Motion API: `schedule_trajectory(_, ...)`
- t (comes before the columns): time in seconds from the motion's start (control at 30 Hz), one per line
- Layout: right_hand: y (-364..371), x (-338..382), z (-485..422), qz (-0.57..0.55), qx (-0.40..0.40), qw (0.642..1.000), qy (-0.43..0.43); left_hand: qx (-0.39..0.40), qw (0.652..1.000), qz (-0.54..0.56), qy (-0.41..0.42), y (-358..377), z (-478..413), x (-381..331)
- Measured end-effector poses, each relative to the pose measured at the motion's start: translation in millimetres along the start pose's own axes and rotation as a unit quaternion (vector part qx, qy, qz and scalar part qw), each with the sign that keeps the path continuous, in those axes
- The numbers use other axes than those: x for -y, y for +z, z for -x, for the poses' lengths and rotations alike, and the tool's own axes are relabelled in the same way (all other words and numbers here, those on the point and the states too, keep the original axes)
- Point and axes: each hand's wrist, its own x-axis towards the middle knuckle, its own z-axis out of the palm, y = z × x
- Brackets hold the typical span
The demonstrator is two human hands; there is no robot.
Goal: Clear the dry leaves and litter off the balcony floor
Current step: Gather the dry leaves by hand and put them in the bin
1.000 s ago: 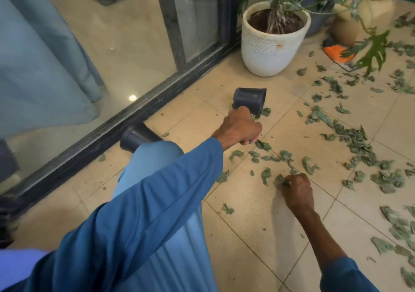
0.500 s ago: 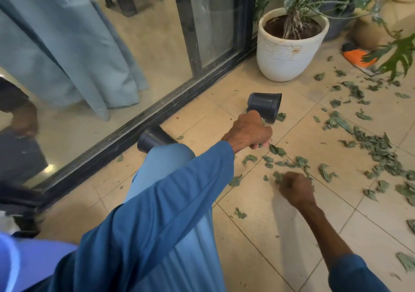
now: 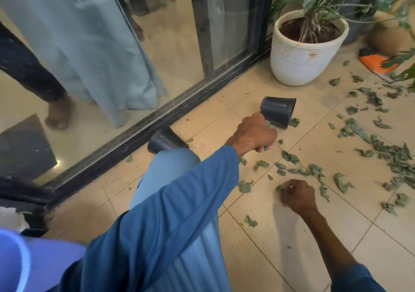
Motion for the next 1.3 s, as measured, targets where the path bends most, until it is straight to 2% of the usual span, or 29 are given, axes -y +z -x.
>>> schedule_trajectory(0.17, -52.0, 96.7, 24.0, -0.224, -0.026, 0.97, -0.092, -0.072, 0.983, 0.17, -0.017, -2.2, -10.6, 2.6)
schedule_trajectory(0.3, -103.6, 156.1, 39.6, -0.323, -0.025, 0.937, -0.13, -0.114, 0.958, 0.26, -0.047, -0.4, -16.3, -4.3)
schedule_trajectory(0.47, -114.6, 190.6, 54.3, -0.393, 0.057, 0.908, -0.131, -0.03, 0.926, 0.361, -0.103, 2.6, -22.0, -10.7)
schedule_trajectory(0.53, -112.8, 197.9, 53.8, -0.413, 0.059, 0.901, -0.119, -0.013, 0.915, 0.389, -0.105, 1.4, -26.2, -10.4)
schedule_trajectory(0.7, -100.8, 210.3, 45.4, -0.363, -0.003, 0.925, -0.108, -0.001, 0.92, 0.379, -0.099, -8.2, -31.3, -2.9)
schedule_trajectory(0.97, -90.5, 211.2, 36.1, -0.248, -0.099, 0.957, -0.11, 0.099, 0.914, 0.38, -0.106, -8.5, -32.9, -5.3)
schedule_trajectory(1.17, -94.6, 214.7, 42.7, -0.065, -0.184, 0.964, -0.178, 0.147, 0.901, 0.399, -0.087, -5.9, -27.5, -13.1)
schedule_trajectory(1.3, -112.0, 222.5, 43.9, -0.029, -0.173, 0.962, -0.208, 0.17, 0.905, 0.385, -0.058, -11.3, -30.6, -21.0)
